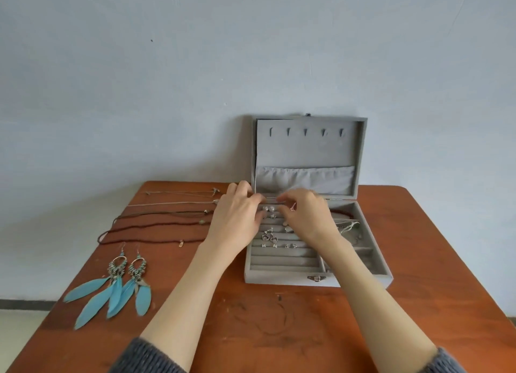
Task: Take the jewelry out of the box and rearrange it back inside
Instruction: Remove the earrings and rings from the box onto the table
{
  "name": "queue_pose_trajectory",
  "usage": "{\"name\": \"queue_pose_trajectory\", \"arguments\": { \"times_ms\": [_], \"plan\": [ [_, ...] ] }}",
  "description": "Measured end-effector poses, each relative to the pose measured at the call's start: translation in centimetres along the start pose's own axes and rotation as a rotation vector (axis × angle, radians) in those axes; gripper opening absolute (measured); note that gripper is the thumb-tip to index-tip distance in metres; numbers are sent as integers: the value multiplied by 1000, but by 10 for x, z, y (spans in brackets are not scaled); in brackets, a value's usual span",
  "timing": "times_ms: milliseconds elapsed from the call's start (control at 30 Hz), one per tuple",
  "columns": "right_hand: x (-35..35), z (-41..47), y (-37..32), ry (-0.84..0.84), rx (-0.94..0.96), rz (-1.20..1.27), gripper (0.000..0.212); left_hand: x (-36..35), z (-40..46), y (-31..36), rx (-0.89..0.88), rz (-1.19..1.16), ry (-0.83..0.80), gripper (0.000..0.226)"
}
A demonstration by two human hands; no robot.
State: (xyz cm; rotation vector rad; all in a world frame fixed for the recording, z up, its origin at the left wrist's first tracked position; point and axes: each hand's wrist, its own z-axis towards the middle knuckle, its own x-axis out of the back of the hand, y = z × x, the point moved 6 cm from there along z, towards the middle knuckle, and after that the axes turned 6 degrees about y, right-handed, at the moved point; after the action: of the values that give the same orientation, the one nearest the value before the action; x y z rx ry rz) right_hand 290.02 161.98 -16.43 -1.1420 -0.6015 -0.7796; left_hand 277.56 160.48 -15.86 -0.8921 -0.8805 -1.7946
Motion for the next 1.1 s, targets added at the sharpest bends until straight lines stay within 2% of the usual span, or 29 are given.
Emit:
{"name": "queue_pose_trajectory", "arguments": {
  "times_ms": [267,533,633,767,867,1000,1100],
  "plan": [
    [-17,13,0,-71,84,-169,24,-14,14,-2,-11,6,-51,26],
    [-18,11,-1,-44,110,-223,21,-13,13,-6,-28,-23,-64,24],
    [-12,10,-2,-15,104,-163,19,-3,8,-9,-24,-117,-30,22],
    [5,-1,-17,37,87,100,10,23,-7,-22,129,-340,-39,13],
    [1,-22,-45,-15,130,225,2,41,-26,-47,257,-371,-117,10],
    [-30,-47,-85,-126,217,250,6,51,-60,-90,401,-348,-234,6],
    [-44,-53,-94,-144,245,179,8,47,-74,-102,469,-351,-314,4]
  ]
}}
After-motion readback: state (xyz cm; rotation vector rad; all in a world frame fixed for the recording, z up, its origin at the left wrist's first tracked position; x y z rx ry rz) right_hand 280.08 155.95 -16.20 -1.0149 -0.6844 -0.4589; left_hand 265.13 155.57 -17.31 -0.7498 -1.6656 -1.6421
